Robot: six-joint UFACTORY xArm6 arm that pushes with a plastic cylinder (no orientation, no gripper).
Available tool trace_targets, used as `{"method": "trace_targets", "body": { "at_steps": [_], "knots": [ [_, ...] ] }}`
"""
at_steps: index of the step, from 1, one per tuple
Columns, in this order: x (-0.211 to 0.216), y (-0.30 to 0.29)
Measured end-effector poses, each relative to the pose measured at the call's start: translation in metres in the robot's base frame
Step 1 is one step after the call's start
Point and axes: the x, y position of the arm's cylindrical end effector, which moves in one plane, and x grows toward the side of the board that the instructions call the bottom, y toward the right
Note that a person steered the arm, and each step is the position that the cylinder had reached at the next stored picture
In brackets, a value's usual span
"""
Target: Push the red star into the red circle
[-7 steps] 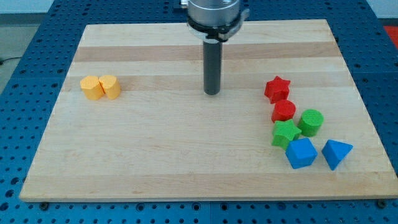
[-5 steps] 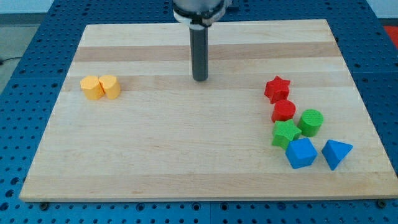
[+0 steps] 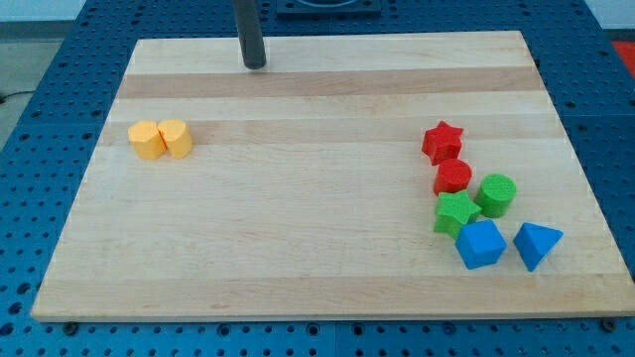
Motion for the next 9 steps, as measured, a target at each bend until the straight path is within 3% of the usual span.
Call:
{"method": "trace_targets", "body": {
  "at_steps": [3, 4, 6, 9],
  "knots": [
    [-0.025, 0.004],
    [-0.023, 0.067],
    [0.051, 0.165],
    [0.143, 0.239]
  ]
}}
